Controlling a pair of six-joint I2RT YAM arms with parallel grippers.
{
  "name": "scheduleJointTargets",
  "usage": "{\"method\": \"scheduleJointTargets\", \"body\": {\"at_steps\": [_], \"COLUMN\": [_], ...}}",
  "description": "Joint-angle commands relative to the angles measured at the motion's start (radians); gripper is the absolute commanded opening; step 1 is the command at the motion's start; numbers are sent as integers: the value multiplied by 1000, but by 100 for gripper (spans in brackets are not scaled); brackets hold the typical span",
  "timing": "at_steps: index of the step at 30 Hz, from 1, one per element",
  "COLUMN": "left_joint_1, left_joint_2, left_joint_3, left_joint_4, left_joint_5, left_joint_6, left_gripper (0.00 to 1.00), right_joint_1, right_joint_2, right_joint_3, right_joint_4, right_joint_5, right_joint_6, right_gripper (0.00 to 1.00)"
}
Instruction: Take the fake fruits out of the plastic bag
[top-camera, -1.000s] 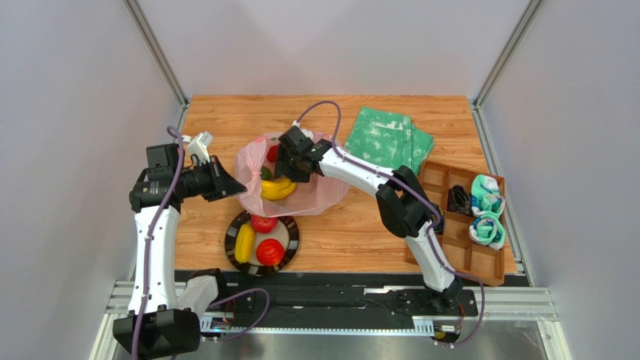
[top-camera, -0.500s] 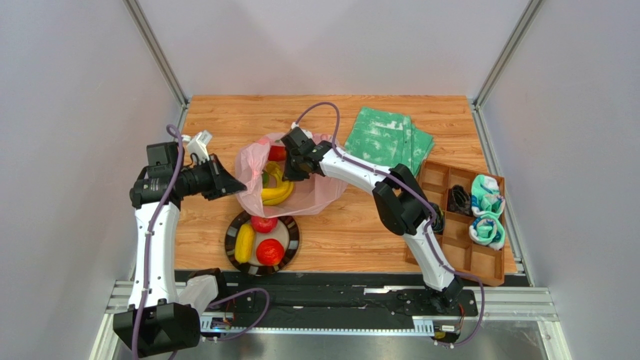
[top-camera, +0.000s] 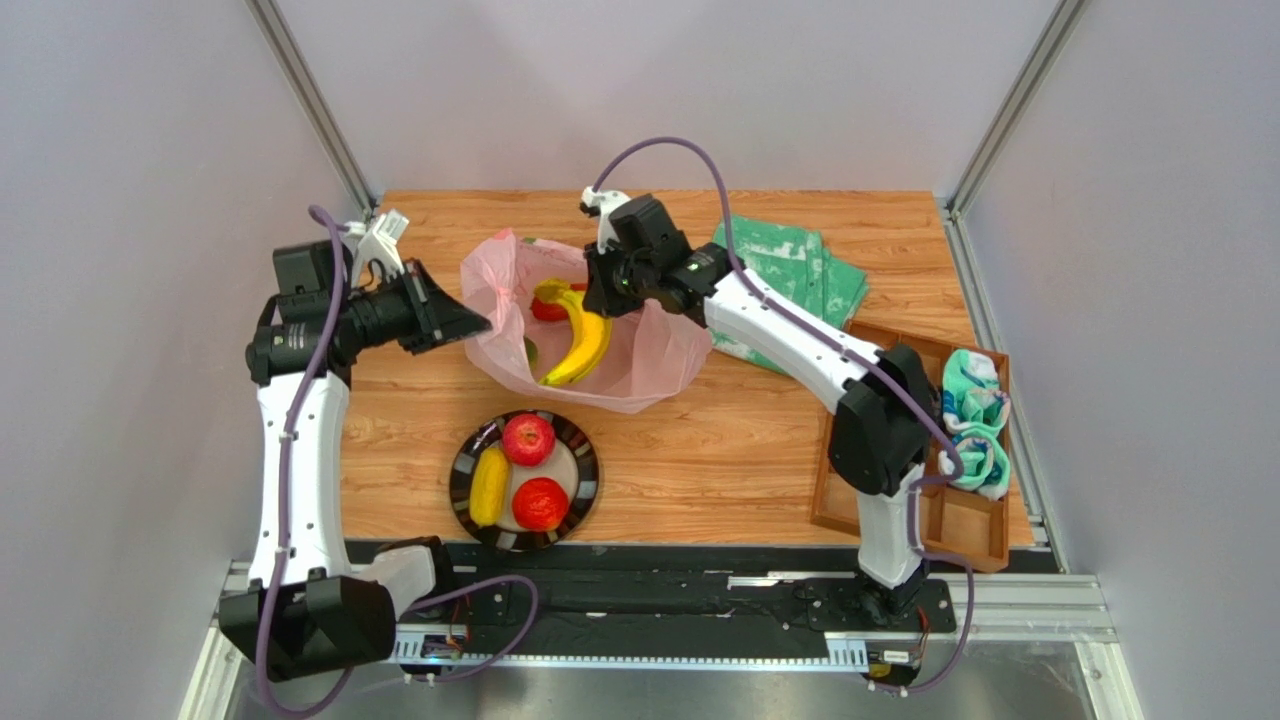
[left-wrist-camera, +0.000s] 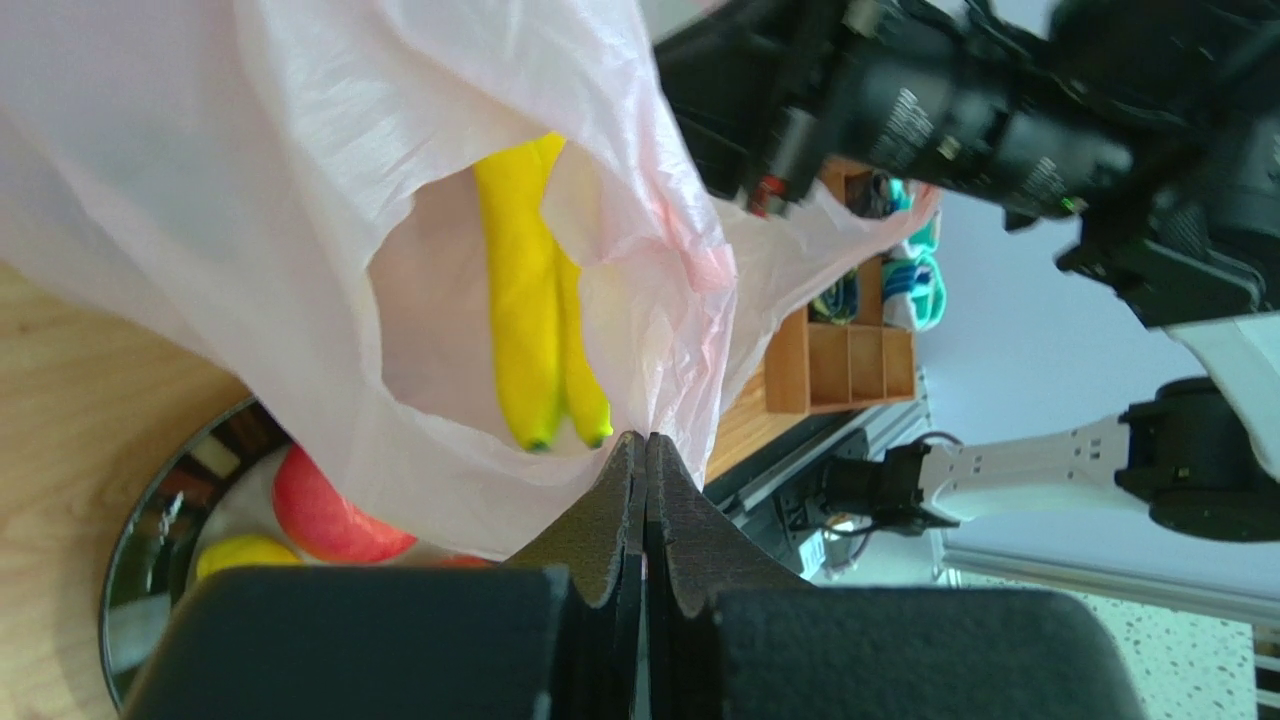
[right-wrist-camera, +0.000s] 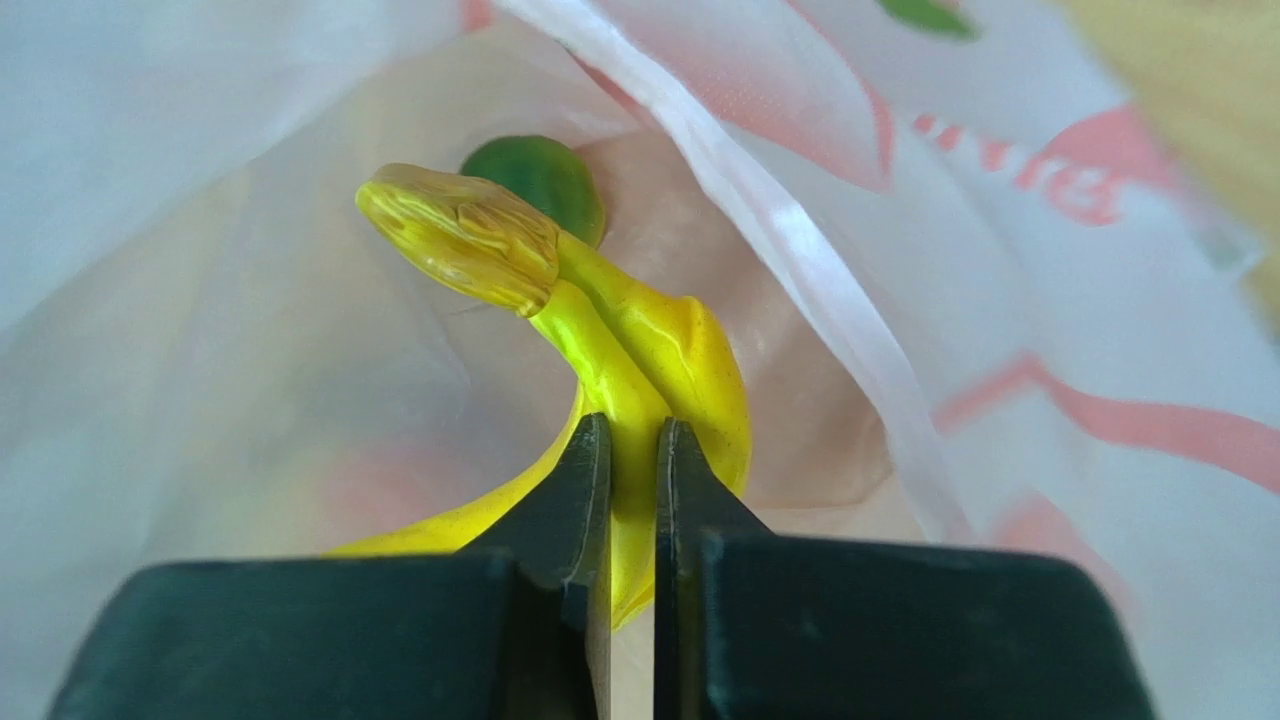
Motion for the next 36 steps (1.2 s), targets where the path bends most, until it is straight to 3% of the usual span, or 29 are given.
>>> {"method": "scheduleJointTargets", "body": {"at_steps": [1, 6, 12, 18, 21, 29, 36], "left_joint_1": [10, 10, 2, -21, -22, -22, -22], "left_joint_2": [87, 207, 310, 374, 370, 241, 197], "left_joint_3": [128, 250, 327, 387, 401, 346, 340], "left_joint_4": [74, 106, 198, 220, 220, 131, 121], "left_joint_5": [49, 65, 114, 134, 131, 56, 65], "left_joint_6": [-32, -56, -172, -182, -165, -32, -13], "left_gripper": [0, 0, 0, 0, 0, 0, 0], "right_joint_1": [-24, -61, -53, 149, 234, 249, 245], "right_joint_2": [-169, -300, -477, -556, -547, -417, -221], "right_joint_3": [-12, -11, -67, -213, -271, -311, -247], "right_joint_4": [38, 12, 32, 18, 26, 36, 43], "right_joint_5": [-71, -86, -230, -312, -292, -355, -217], "right_joint_6": [-219, -318, -368, -573, -627, -671, -765], "right_gripper": [0, 0, 0, 0, 0, 0, 0]}}
